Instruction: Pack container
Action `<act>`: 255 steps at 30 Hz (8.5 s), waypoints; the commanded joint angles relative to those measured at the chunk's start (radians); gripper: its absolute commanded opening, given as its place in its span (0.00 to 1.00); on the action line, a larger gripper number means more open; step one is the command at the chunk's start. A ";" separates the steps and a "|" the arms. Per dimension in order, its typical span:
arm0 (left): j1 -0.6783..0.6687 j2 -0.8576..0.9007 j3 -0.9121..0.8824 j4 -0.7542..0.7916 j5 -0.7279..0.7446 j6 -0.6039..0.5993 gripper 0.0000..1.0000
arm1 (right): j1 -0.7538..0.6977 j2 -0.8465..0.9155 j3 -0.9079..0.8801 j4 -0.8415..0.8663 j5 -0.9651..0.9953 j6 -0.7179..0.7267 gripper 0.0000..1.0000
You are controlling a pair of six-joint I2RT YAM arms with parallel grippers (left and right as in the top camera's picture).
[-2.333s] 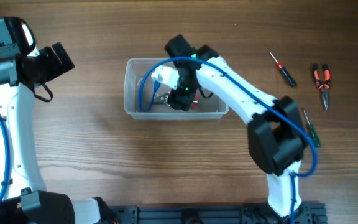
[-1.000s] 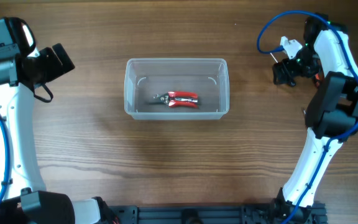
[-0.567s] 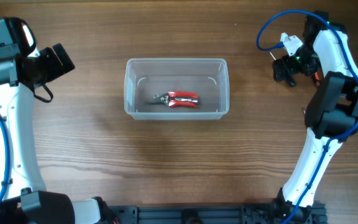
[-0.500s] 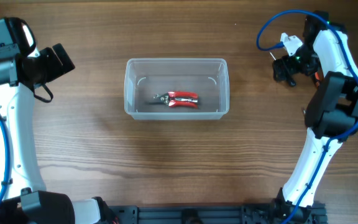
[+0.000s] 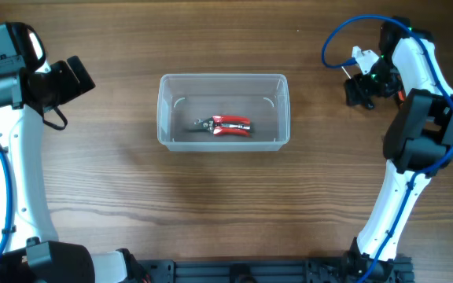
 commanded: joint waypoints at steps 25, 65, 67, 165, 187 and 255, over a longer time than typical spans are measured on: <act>0.002 0.003 0.002 -0.002 0.016 -0.013 1.00 | 0.024 0.059 -0.014 -0.026 -0.044 0.195 0.12; 0.002 0.003 0.002 -0.002 0.016 -0.012 1.00 | 0.804 -0.359 -0.121 0.155 -0.029 -0.080 0.22; 0.002 0.003 0.002 -0.001 0.015 -0.012 1.00 | 0.787 -0.403 -0.068 0.155 0.012 -0.012 0.22; 0.003 0.003 0.002 0.040 0.023 -0.009 1.00 | 0.058 -0.814 -0.605 0.263 -0.104 0.066 0.04; 0.003 0.003 0.002 0.040 0.023 -0.008 1.00 | 0.725 -0.327 -0.434 0.266 -0.235 -0.283 0.04; 0.002 0.003 0.002 0.042 0.023 -0.013 1.00 | -0.152 -0.040 -0.063 0.144 -0.074 0.172 0.98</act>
